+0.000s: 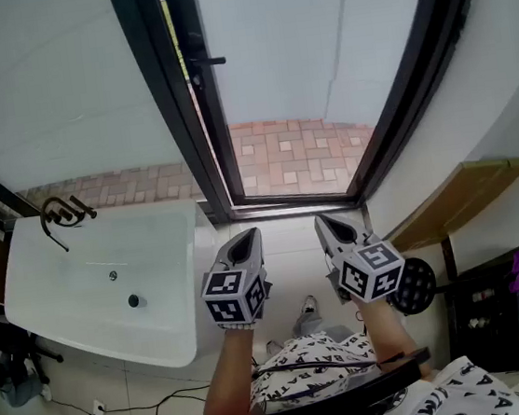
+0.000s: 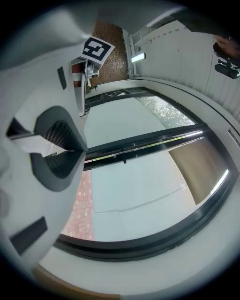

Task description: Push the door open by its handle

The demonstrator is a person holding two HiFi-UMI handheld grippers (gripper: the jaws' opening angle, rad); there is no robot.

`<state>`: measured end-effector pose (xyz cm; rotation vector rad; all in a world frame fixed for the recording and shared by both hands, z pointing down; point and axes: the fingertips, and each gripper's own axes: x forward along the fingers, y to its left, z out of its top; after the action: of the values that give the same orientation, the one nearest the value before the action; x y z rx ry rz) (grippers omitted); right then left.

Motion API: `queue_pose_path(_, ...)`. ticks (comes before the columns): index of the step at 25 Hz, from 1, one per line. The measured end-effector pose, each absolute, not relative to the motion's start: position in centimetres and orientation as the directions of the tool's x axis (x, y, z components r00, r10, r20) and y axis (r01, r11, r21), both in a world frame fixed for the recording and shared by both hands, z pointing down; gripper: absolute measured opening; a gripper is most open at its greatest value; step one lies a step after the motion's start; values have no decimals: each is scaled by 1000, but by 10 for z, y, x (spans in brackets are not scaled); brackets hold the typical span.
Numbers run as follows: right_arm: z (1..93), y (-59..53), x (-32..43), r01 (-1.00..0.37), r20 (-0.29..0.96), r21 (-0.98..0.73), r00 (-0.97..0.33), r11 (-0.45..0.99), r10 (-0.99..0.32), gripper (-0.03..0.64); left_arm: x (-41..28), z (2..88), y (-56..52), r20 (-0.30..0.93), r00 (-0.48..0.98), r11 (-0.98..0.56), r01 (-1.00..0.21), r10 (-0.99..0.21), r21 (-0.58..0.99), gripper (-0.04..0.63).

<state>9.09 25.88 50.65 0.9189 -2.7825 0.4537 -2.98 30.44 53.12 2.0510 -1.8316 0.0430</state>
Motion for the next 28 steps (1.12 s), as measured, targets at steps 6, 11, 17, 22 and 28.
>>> queue_pose_path(6,504,244,93,-561,211,-260,-828,786,-520,14,-24,540,293,294,139,-58,-962,-946,267,-15)
queue_pose_path(11,500,214,80,-482,185,-260,-875,837,-446,161,-31,542,273,290,119,-33,-957,-950,287,-15)
queue_pose_path(17,497,166,50,-328,248,-190,-928,925,-278,294,-53,540,240,292,30,55,-959,-956,278,-15)
queue_pose_path(22,474,130,19,-152,292,-77,-948,985,-124,294,-57,548,220,280,-28,109,-954,-960,279,-15)
queue_pose_path(28,442,81,-13,-36,370,41,-928,999,-49,288,-48,546,194,283,-52,139,-944,-958,298,-15)
